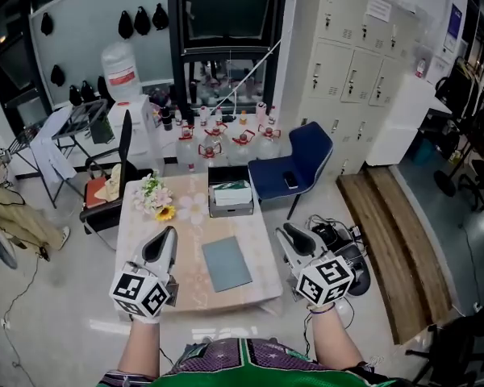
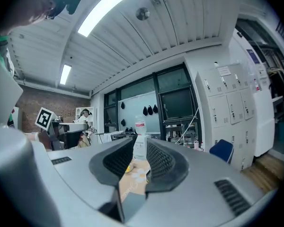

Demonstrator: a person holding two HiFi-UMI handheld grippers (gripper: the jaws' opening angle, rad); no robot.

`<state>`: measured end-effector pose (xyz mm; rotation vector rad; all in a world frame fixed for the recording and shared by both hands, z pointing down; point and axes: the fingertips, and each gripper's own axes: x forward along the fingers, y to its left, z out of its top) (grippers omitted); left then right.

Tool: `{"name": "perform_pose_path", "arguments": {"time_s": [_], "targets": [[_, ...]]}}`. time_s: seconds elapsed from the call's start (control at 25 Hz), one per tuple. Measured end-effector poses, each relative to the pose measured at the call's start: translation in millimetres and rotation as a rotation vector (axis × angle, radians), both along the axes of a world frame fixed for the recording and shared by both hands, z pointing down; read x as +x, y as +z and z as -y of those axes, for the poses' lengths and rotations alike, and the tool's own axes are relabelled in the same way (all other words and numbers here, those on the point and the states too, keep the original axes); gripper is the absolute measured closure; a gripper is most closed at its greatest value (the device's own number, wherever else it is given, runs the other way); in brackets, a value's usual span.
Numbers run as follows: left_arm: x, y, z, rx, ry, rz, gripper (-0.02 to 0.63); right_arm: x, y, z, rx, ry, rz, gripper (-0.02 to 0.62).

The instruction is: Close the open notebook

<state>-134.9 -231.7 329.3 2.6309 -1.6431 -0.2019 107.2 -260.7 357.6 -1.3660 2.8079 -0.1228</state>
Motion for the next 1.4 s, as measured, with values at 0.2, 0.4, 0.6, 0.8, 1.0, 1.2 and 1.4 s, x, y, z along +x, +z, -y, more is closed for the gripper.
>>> {"name": "perform_pose_path", "arguments": {"time_s": [0.2, 0.4, 0.6, 0.8, 1.0, 1.2, 1.4], "targets": [[1, -1, -1, 0.000, 0.001, -0.044, 0.589, 4, -3, 0, 0.008, 0.017, 0.005, 0.520], [7, -6, 1, 0.010, 0.011, -0.043, 0.589, 5, -7, 3, 0.006, 0.025, 0.005, 0.541], [13, -8, 0, 0.014, 0.007, -0.045, 0.589, 6, -10, 2, 0.003, 0.024, 0.007, 0.561], [15, -8, -1, 0.015, 0.007, -0.044, 0.589, 7, -8, 5, -0.010, 0.029, 0.017, 0.592], [12, -7, -2, 0.016, 0.011, -0.044, 0.589, 4, -8, 4, 0.006, 0.044, 0.016, 0.594], [14, -6, -2, 0.013, 0.018, -0.040, 0.589, 3, -9, 3, 0.022, 0.054, 0.013, 0.594], [14, -5, -1, 0.008, 0.022, -0.040, 0.589, 2, -9, 2, 0.013, 0.054, 0.029, 0.594]]}}
